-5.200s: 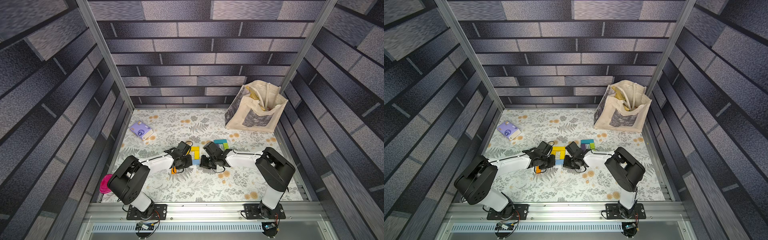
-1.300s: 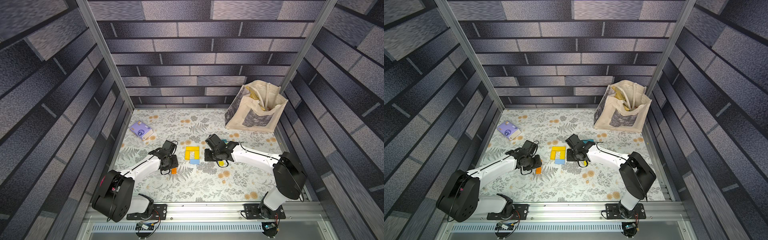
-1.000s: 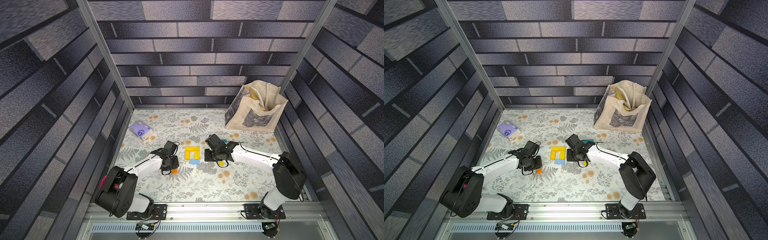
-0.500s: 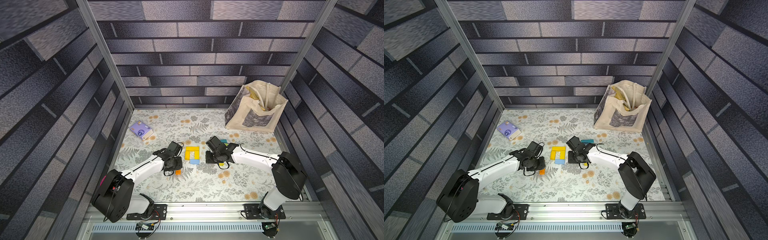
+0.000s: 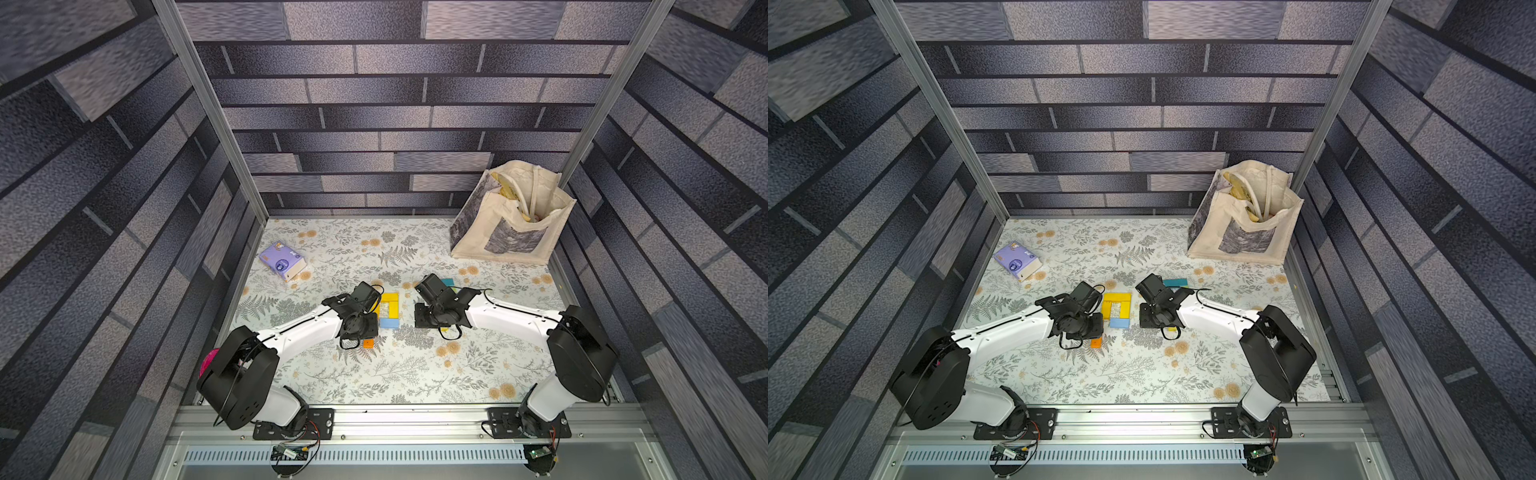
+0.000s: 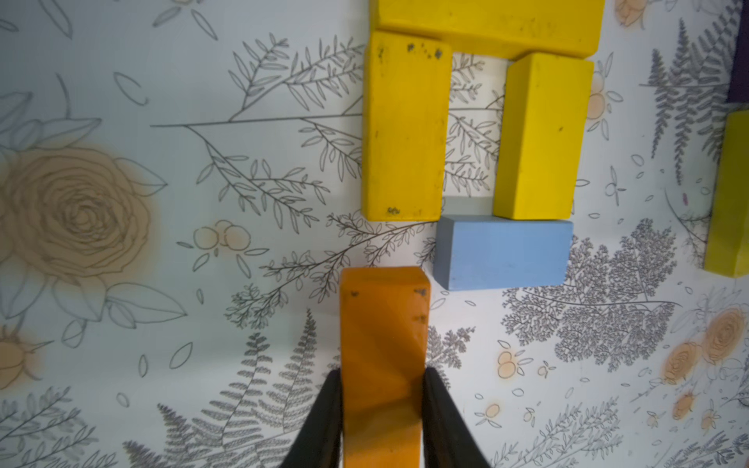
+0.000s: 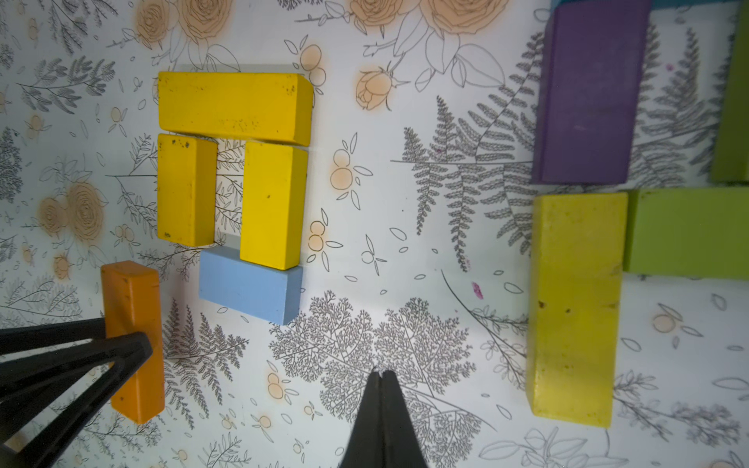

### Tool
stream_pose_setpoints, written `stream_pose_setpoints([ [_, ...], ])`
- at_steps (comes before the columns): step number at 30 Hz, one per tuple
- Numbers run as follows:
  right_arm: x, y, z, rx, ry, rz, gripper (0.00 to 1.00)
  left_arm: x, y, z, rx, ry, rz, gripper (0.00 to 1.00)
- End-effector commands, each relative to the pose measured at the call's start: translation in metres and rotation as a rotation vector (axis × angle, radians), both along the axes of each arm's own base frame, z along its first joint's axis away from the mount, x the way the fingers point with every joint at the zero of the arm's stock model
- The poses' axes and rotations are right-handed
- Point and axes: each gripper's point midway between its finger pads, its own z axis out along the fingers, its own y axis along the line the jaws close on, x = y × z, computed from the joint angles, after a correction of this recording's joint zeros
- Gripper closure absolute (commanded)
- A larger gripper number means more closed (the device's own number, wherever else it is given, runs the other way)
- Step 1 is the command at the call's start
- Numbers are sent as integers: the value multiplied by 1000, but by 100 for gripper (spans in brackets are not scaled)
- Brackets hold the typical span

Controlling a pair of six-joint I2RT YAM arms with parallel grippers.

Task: Assemble the letter p with building blocks
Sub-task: Assemble the building block at the center of the board.

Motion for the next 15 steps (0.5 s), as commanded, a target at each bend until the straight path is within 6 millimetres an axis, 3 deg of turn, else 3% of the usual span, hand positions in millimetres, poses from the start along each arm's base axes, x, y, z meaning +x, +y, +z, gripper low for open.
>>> stream_pose_setpoints([
  [1, 1, -6, 1, -10, -8, -14, 97, 8, -4, 3, 25, -21, 4, 84],
  [15, 1, -5, -5, -16, 7, -14, 97, 12, -8, -5, 36, -12, -13, 83],
])
